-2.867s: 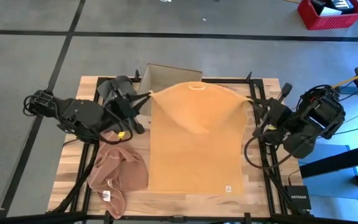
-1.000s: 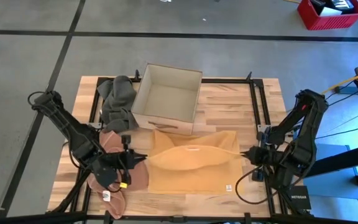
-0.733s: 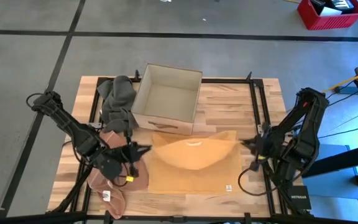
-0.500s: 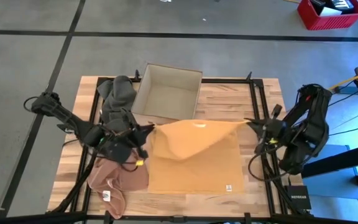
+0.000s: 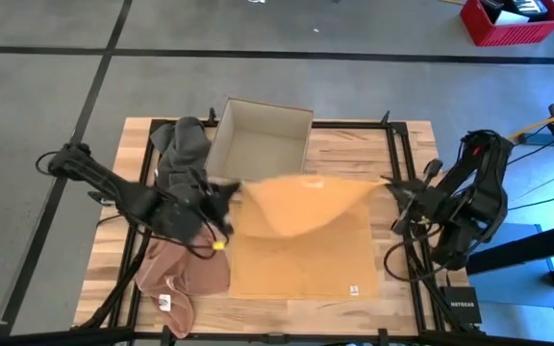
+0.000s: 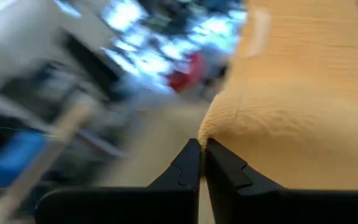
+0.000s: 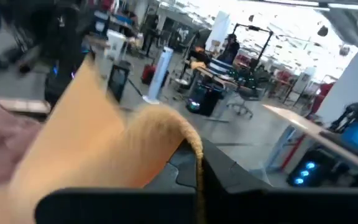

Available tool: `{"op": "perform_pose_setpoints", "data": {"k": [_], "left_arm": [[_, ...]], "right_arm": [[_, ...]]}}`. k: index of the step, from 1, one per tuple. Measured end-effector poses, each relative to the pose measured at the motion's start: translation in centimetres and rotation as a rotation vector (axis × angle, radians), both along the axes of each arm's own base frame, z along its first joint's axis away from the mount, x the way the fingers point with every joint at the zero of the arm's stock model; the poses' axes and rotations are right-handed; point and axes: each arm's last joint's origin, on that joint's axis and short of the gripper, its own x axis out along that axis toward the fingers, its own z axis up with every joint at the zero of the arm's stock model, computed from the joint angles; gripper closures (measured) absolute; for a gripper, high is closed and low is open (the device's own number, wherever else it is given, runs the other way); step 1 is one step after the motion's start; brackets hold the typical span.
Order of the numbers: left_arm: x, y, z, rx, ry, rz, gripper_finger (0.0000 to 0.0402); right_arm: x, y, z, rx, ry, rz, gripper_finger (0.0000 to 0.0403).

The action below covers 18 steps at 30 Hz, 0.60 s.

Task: Fold towel
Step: Fold the yellow towel

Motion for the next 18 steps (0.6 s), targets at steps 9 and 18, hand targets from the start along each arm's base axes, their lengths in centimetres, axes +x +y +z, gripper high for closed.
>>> {"op": "perform_pose_setpoints", "data": {"k": [9, 18], "left_arm": [[-1.4, 1.4, 5.6, 0.092, -0.066, -0.045, 0.0398], [-2.5, -5.0, -1.9, -0.077, 0.160, -0.197, 0.0398]], "right_arm": [[0.4, -1.2, 2.8, 0.042, 0.208, 0.035, 0.0400], [0.2, 2.9, -3.9, 0.332, 0.531, 0.176, 0.0401]]}}
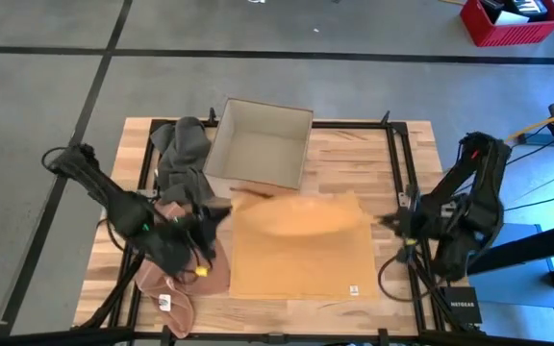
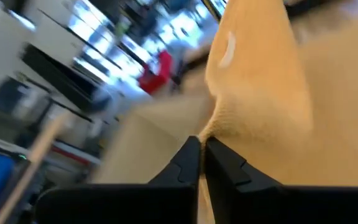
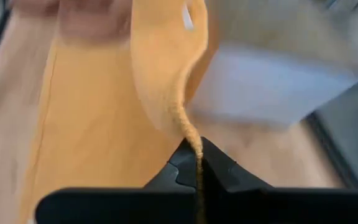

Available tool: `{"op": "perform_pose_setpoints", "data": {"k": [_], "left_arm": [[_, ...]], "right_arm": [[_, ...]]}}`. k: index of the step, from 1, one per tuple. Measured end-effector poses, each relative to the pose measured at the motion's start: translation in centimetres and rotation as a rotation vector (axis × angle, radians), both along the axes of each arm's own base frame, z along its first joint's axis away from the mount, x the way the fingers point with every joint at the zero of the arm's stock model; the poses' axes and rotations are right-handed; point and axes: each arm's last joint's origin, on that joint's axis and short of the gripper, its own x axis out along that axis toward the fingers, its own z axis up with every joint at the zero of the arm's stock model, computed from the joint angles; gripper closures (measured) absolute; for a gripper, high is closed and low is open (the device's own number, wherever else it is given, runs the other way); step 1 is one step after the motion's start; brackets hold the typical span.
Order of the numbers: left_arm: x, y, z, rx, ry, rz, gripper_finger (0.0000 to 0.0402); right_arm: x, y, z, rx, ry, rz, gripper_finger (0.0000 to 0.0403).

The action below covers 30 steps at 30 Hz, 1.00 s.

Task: Fold towel
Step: Fold the yellow towel

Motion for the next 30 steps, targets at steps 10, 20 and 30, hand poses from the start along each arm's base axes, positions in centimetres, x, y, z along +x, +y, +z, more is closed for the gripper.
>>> {"op": "perform_pose_setpoints", "data": {"k": [10, 20, 30], "left_arm": [[0.7, -5.3, -7.0, -0.207, 0.215, -0.028, 0.0398], [2.2, -7.3, -11.2, -0.276, 0.374, -0.027, 0.0398], [2.5, -6.7, -9.1, -0.276, 0.301, -0.029, 0.0398]], "right_arm": [[-1.2, 3.4, -6.5, 0.205, 0.299, 0.007, 0.0401], [-0.4, 6.3, -9.4, 0.280, 0.384, 0.031, 0.0402], [0.1, 6.7, -9.3, 0.274, 0.279, 0.026, 0.0401]]}}
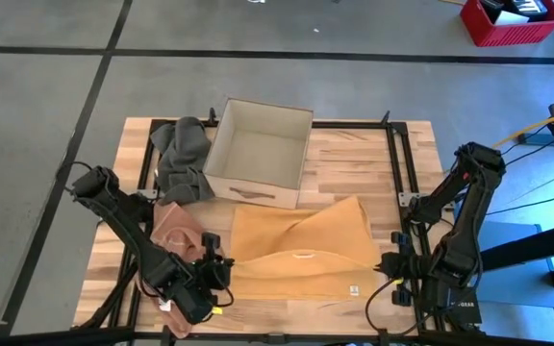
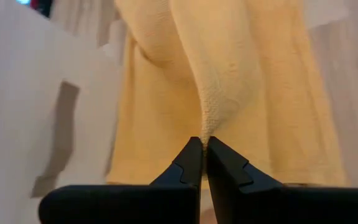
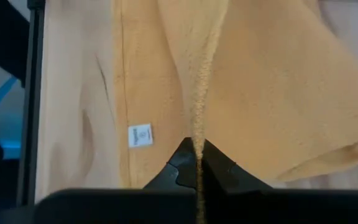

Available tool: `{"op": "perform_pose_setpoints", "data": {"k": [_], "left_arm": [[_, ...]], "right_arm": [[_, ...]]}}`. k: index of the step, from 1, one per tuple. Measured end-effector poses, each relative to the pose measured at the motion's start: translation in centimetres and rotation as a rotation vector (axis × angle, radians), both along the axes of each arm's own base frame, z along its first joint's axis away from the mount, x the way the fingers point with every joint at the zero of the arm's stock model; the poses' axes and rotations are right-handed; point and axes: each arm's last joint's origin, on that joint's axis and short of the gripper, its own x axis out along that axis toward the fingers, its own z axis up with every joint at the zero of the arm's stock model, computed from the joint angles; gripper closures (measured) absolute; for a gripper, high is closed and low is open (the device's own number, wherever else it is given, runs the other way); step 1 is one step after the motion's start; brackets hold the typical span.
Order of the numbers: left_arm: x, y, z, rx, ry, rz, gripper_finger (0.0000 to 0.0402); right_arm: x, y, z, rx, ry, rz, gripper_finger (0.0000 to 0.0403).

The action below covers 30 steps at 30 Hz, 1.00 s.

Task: Fold towel
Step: Fold the yellow towel

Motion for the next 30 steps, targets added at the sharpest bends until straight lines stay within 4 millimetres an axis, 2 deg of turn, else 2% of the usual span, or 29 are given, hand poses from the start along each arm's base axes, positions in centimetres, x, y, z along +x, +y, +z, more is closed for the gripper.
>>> {"op": "perform_pose_setpoints", "data": {"k": [4, 8, 12, 16, 20, 25, 30], "left_arm": [[0.7, 0.3, -0.8, -0.126, 0.035, 0.011, 0.0398], [0.2, -1.0, -2.0, -0.266, 0.062, -0.043, 0.0398], [-0.8, -1.2, -3.7, -0.292, 0.075, -0.010, 0.0398], [-1.2, -1.1, -3.9, -0.235, 0.016, 0.027, 0.0398], [-0.8, 0.2, -2.5, -0.018, -0.108, 0.078, 0.0398], [-0.1, 4.0, -0.9, 0.318, -0.257, 0.226, 0.0398], [0.0, 7.6, 2.4, 0.634, -0.413, 0.352, 0.0398]], "right_arm": [[0.5, 0.9, -0.5, 0.054, 0.018, -0.003, 0.0400], [0.6, 2.5, -1.4, 0.132, 0.062, 0.011, 0.0401], [0.7, 4.2, -2.9, 0.152, 0.075, 0.035, 0.0401], [1.0, 4.9, -3.9, 0.132, 0.080, 0.032, 0.0401], [1.4, 2.9, -3.1, -0.030, -0.019, -0.059, 0.0401], [1.8, -1.2, 0.2, -0.252, -0.283, -0.251, 0.0401], [1.7, -5.5, 3.8, -0.409, -0.454, -0.337, 0.0401]]}}
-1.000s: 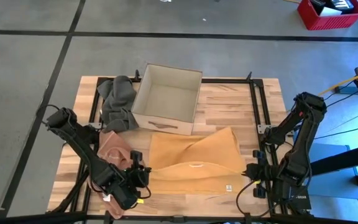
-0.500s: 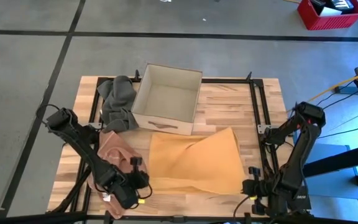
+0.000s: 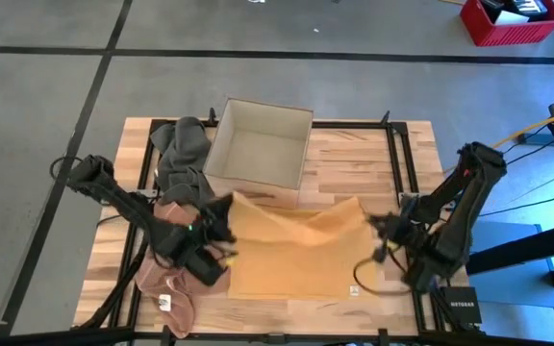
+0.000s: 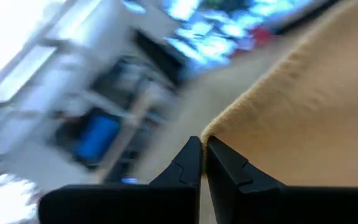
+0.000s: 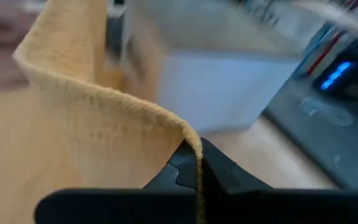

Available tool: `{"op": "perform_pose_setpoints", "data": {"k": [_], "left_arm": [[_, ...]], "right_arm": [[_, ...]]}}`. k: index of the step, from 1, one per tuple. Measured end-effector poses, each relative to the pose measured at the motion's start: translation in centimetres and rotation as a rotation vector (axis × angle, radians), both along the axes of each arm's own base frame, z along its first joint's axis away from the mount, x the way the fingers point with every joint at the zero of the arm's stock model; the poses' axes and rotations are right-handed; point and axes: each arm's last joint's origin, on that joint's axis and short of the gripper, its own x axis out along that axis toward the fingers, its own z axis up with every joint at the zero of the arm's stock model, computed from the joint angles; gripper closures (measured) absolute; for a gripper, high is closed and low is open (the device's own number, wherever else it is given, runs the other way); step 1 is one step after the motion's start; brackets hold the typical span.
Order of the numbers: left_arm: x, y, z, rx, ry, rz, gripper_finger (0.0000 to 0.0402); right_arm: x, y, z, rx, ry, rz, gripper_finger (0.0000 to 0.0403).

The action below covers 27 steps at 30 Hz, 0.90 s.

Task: Fold towel
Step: Fold the yellow towel

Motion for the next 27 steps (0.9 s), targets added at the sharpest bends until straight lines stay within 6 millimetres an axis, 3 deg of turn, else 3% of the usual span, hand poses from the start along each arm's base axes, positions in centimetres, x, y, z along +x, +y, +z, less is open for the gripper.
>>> {"op": "perform_pose_setpoints", "data": {"k": [3, 6, 11, 15, 20, 27], "left_arm": [[-0.7, 1.1, 1.9, -0.011, -0.017, 0.018, 0.0398], [-1.2, 0.0, 1.7, -0.056, 0.027, -0.048, 0.0398], [-1.3, -3.4, -1.1, -0.137, 0.112, -0.162, 0.0398], [-0.6, -5.4, -4.6, -0.272, 0.217, -0.196, 0.0398], [0.4, -7.7, -7.8, -0.450, 0.290, -0.245, 0.0398], [1.0, -10.3, -9.3, -0.813, 0.423, -0.391, 0.0398]], "right_arm": [[0.1, -0.6, 0.4, -0.037, 0.011, 0.019, 0.0401], [0.2, 0.5, -1.0, 0.001, 0.130, 0.067, 0.0401], [0.0, 2.1, -4.4, 0.116, 0.243, 0.111, 0.0401], [-0.6, 3.0, -6.9, 0.241, 0.347, 0.117, 0.0400], [-1.1, 4.6, -8.1, 0.345, 0.419, 0.166, 0.0400], [-1.4, 7.3, -9.4, 0.480, 0.450, 0.232, 0.0400]]}}
